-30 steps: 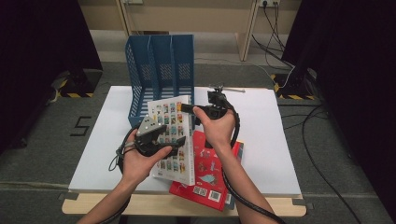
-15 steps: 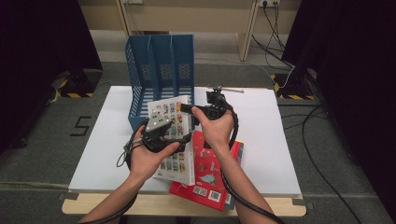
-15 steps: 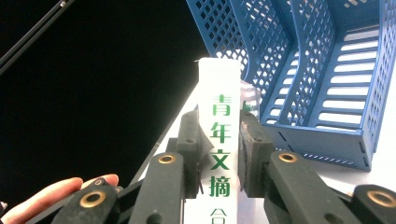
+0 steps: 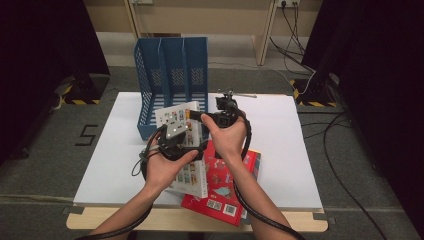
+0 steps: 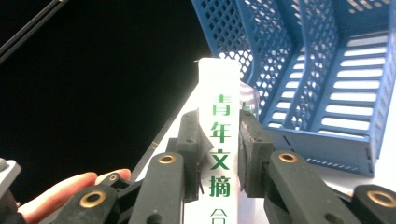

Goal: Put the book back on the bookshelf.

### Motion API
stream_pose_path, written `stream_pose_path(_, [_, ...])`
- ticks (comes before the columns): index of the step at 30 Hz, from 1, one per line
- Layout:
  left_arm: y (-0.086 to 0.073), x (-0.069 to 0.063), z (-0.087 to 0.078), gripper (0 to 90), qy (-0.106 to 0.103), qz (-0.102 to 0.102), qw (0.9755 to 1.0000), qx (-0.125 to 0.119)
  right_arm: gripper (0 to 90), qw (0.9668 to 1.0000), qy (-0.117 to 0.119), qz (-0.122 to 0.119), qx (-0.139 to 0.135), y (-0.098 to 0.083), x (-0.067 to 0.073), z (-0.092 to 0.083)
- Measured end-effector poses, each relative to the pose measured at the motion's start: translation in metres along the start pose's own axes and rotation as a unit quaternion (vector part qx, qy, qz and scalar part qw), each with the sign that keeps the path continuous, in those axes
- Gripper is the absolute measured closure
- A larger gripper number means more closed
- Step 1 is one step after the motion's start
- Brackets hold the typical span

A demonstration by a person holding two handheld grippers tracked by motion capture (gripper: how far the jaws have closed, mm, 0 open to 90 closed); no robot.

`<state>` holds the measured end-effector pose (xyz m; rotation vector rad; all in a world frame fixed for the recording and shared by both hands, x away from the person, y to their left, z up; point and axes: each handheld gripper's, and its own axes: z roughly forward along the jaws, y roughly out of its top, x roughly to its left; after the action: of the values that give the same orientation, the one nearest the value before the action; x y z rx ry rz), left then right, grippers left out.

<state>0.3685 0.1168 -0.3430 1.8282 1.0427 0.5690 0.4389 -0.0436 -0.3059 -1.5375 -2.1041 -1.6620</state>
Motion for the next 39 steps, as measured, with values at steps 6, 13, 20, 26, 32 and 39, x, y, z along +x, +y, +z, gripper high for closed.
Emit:
stream_pose_path(6, [0.004,0.002,-0.005,14.7,0.021,0.010,0.9997,-0.009,74.5,0.9999,0.004,-0.010,-0.014,0.004,0.010,0.003])
stream_pose_path(13, [0.003,0.005,-0.004,14.6,0.044,0.016,0.9988,-0.012,74.3,0.9995,-0.001,-0.016,-0.028,0.008,0.019,0.007])
stream_pose_path(20, [0.005,0.008,-0.001,17.1,0.055,0.019,0.9981,-0.018,74.3,0.9992,-0.006,-0.016,-0.035,0.008,0.023,0.010])
stream_pose_path(26, [0.009,0.014,-0.001,19.7,0.060,0.017,0.9979,-0.015,74.2,0.9987,-0.008,-0.020,-0.046,0.009,0.027,0.009])
stream_pose_path(32, [0.010,0.019,-0.002,22.0,0.067,0.021,0.9975,-0.013,74.0,0.9977,-0.013,-0.036,-0.055,0.010,0.033,0.010])
stream_pose_path(39, [0.008,0.016,0.000,23.3,0.077,0.020,0.9967,-0.013,73.9,0.9978,-0.019,-0.035,-0.054,0.009,0.035,0.012])
